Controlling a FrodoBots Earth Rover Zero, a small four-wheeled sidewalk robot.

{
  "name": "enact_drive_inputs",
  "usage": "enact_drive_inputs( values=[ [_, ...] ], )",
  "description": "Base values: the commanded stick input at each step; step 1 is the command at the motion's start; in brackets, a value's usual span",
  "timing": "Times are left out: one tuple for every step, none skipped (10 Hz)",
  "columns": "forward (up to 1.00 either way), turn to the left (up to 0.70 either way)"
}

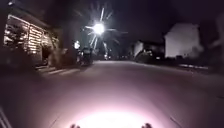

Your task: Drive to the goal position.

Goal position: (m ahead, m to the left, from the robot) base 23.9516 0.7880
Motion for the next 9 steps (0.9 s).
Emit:
enact_drive_inputs(
  values=[
    [1.00, 0.00],
    [1.00, 0.00],
    [1.00, 0.00],
    [1.00, 0.00],
    [1.00, 0.00],
    [1.00, 0.00],
    [1.00, 0.00],
    [1.00, 0.00],
    [1.00, 0.00]
  ],
)
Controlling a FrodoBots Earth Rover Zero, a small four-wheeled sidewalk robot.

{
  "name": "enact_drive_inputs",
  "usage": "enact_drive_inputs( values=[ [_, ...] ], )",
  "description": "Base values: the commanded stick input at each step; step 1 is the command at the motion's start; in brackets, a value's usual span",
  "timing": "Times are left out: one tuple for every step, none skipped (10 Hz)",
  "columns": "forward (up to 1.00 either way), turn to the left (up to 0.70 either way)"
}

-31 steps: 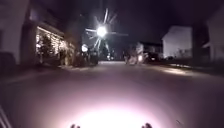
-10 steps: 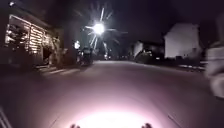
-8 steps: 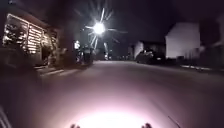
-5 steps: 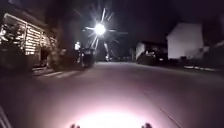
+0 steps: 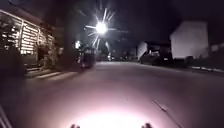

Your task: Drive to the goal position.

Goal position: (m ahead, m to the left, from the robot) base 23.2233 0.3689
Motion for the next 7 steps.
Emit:
enact_drive_inputs(
  values=[
    [1.00, 0.00],
    [1.00, 0.00],
    [1.00, 0.00],
    [1.00, 0.00],
    [1.00, 0.00],
    [1.00, 0.00],
    [1.00, 0.00]
  ],
)
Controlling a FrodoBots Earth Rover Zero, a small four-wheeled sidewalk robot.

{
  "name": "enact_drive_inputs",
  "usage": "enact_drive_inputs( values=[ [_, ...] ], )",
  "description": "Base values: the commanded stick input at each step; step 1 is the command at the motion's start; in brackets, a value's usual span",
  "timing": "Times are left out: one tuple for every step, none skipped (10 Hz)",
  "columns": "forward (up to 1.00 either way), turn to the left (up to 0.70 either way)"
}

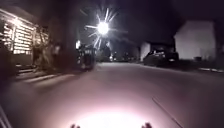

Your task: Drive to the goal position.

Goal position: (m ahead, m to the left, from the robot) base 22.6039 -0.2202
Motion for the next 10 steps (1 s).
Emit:
enact_drive_inputs(
  values=[
    [1.00, 0.00],
    [1.00, 0.00],
    [1.00, 0.00],
    [1.00, 0.00],
    [1.00, 0.00],
    [1.00, 0.00],
    [1.00, -0.03],
    [1.00, -0.12],
    [1.00, -0.20],
    [1.00, -0.28]
  ],
)
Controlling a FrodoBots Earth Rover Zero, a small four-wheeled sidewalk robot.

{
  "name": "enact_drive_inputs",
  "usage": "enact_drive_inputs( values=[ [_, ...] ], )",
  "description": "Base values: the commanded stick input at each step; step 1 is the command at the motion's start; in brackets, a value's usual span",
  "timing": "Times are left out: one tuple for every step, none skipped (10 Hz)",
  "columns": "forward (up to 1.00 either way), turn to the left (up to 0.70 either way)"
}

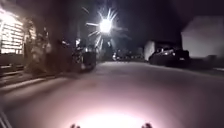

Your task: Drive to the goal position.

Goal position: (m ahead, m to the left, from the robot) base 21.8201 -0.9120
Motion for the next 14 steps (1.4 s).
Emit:
enact_drive_inputs(
  values=[
    [1.00, -0.36],
    [1.00, -0.29],
    [1.00, -0.10],
    [1.00, 0.00],
    [1.00, 0.00],
    [1.00, 0.00],
    [1.00, 0.00],
    [1.00, 0.00],
    [1.00, 0.00],
    [1.00, 0.00],
    [1.00, 0.00],
    [1.00, 0.00],
    [1.00, 0.00],
    [1.00, 0.00]
  ],
)
